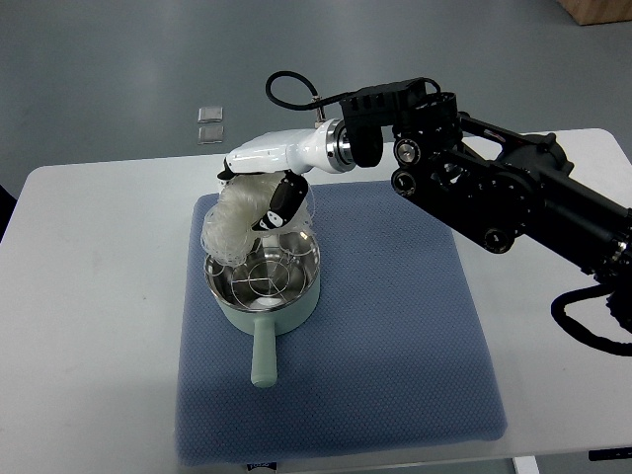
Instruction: Put vermicelli into pot with right hand
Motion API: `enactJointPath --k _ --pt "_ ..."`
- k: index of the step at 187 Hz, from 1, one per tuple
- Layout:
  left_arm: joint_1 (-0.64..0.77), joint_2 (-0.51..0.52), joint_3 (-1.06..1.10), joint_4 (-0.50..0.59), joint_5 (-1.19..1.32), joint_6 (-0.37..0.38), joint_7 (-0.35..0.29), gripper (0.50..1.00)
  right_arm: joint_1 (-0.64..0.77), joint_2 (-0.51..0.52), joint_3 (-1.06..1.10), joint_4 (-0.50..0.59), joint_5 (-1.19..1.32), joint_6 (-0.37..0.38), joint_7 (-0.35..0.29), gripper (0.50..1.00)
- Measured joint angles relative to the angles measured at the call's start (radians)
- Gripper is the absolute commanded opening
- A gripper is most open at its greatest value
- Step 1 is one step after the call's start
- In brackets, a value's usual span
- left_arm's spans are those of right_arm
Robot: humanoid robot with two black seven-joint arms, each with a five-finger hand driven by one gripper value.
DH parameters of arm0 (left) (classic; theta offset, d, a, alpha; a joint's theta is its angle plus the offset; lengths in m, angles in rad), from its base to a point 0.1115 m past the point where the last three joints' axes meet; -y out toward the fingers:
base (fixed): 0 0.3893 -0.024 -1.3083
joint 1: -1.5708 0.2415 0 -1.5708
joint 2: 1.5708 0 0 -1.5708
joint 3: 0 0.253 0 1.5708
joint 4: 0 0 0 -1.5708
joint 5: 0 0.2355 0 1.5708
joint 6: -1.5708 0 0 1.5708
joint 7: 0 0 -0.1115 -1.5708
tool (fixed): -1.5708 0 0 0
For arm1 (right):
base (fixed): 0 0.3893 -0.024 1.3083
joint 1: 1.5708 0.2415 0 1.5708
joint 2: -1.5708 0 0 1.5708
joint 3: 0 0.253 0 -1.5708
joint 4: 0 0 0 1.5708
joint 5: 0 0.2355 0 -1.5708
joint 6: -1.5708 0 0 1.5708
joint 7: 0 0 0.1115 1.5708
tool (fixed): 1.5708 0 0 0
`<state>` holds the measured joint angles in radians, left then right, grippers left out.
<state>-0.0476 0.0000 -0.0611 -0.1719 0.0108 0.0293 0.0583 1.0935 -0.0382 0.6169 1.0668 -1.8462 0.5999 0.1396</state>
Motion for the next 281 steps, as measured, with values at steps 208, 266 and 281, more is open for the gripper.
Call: enactJointPath --k 208,266,281 --pt "-0.003 0.0 0.0 0.0 0.0 0.0 0.0 1.0 -0.103 -0.139 0.389 -0.308 0.668 -0.161 -0.087 0.901" --pt "-0.009 0.0 -0.002 -0.001 0.0 -0.001 0.0 1.0 -0.178 -0.144 0.42 -0.484 1.353 -0.483 -0.102 0.903" --pt "-0.009 0.0 -0.003 -0.004 0.0 -0.002 0.0 1.0 -0.2 -0.143 0.422 -0.485 1.438 -0.501 -0.098 0.903"
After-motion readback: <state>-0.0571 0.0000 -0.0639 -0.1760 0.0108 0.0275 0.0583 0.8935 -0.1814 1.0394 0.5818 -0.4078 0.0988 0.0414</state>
